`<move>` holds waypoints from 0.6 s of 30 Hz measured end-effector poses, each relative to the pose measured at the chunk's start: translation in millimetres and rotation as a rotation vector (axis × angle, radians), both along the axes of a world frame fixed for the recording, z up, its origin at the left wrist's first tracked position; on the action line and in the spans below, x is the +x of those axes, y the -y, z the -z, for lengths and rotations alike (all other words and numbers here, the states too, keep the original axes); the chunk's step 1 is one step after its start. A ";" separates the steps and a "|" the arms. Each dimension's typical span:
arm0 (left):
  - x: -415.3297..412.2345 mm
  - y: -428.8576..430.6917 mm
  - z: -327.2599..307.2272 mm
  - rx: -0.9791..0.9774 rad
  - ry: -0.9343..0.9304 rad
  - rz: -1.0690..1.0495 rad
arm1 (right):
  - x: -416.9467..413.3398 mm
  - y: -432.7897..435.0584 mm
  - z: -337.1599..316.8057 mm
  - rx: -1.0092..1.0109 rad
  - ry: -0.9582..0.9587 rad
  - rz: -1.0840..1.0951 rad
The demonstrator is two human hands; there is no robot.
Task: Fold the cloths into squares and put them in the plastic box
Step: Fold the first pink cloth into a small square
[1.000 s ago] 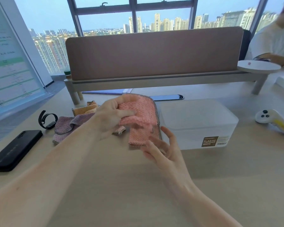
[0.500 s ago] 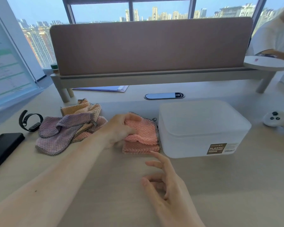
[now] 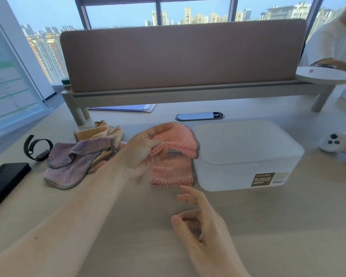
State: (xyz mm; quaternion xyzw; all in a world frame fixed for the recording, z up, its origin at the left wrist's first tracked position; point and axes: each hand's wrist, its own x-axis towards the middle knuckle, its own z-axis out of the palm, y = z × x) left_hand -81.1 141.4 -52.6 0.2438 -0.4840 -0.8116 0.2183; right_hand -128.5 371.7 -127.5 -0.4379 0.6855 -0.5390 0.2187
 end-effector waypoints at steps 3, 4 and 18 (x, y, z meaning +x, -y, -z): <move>5.4 -6.9 16.2 -0.060 0.163 0.024 | 0.2 -0.3 -0.5 0.004 -0.016 -0.011; 7.8 -7.8 22.3 -0.122 0.247 0.047 | 0.4 -0.2 -0.1 0.001 -0.024 -0.009; 5.7 -0.4 21.5 -0.755 0.610 0.001 | -10.3 11.0 -8.5 -0.001 -0.183 0.014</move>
